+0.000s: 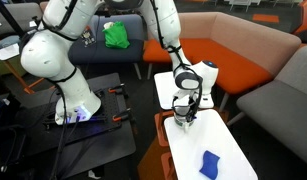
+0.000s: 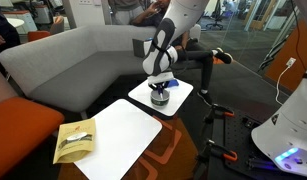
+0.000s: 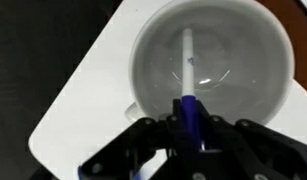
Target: Remove the pen from the mug and put it on the table
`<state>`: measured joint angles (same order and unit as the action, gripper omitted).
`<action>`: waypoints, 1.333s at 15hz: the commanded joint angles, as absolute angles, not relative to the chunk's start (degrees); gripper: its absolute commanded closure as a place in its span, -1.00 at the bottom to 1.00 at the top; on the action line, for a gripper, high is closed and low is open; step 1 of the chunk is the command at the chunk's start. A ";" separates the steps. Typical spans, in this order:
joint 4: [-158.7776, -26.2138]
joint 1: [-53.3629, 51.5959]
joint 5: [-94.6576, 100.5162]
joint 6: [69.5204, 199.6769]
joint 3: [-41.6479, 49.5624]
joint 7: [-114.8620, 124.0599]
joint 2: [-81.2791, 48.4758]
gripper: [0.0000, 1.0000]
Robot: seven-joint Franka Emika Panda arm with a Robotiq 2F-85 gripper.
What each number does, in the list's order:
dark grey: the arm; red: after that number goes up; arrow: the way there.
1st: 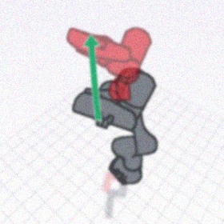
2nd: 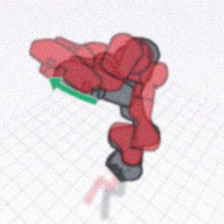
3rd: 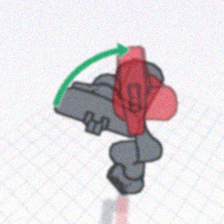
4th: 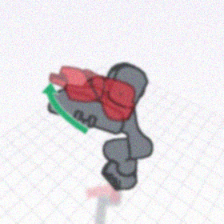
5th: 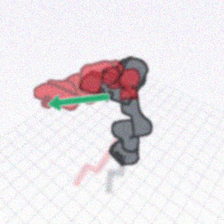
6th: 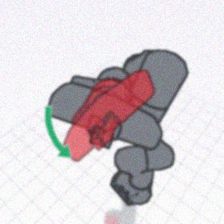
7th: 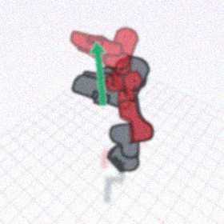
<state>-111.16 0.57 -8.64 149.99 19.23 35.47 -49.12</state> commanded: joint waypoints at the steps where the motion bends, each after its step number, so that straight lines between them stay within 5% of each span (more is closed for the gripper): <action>1: -116.00 -7.09 -3.93 152.08 25.92 38.76 -46.01 0.91; 13: -125.90 -29.34 7.21 152.00 47.11 64.21 -39.11 0.91; 20: -114.29 -14.48 0.16 141.93 39.20 71.59 -40.15 0.91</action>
